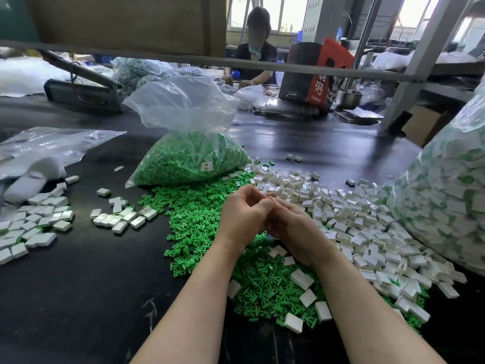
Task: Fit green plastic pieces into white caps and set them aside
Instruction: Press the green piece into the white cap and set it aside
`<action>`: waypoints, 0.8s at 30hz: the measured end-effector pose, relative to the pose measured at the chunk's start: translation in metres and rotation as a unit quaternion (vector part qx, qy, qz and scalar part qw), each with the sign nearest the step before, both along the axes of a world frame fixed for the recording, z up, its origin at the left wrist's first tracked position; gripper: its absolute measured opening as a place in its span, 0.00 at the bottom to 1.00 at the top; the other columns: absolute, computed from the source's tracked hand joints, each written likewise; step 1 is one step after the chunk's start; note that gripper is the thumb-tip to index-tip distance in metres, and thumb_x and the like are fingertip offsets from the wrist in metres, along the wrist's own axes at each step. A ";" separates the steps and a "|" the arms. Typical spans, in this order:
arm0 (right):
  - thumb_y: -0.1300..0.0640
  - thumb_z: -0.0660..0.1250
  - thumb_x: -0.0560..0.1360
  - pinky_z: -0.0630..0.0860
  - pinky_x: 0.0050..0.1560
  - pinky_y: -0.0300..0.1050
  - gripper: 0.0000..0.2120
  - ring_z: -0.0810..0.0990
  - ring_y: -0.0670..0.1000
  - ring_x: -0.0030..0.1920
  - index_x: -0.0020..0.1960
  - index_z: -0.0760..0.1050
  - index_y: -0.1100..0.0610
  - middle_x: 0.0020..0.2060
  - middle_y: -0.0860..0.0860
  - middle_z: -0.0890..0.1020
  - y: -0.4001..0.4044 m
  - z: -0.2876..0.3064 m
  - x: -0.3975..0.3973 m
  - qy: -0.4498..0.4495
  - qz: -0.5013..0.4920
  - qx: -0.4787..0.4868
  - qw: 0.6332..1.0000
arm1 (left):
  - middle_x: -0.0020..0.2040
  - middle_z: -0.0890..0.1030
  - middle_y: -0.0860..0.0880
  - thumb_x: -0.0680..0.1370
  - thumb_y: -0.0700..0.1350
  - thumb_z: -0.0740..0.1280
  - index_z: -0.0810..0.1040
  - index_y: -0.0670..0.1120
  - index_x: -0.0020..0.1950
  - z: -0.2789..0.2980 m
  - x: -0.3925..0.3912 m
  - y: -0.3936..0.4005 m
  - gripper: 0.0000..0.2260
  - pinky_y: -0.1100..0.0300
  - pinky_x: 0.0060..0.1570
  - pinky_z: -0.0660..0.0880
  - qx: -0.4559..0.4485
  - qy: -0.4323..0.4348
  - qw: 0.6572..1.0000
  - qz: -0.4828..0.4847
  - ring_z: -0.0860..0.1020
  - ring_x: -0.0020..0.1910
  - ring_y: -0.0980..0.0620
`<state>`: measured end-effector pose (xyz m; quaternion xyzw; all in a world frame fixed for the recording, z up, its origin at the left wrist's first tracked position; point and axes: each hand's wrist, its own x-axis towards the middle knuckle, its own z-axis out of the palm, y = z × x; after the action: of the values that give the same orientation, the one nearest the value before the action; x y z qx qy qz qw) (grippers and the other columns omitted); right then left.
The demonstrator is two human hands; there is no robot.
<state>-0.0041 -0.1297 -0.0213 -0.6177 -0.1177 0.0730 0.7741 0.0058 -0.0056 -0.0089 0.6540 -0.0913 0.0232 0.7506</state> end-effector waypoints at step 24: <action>0.39 0.57 0.78 0.62 0.38 0.47 0.29 0.71 0.51 0.35 0.52 0.77 0.67 0.39 0.61 0.76 0.001 -0.004 0.003 0.007 -0.033 -0.029 0.999 | 0.32 0.79 0.45 0.77 0.33 0.66 0.78 0.39 0.44 0.002 -0.001 0.008 0.03 0.58 0.30 0.74 -0.054 0.037 0.997 -0.040 0.75 0.27 0.50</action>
<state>-0.0016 -0.1291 -0.0256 -0.6427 -0.0902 0.0551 0.7588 0.0052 0.0025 -0.0073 0.6086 -0.0885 -0.0265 0.7881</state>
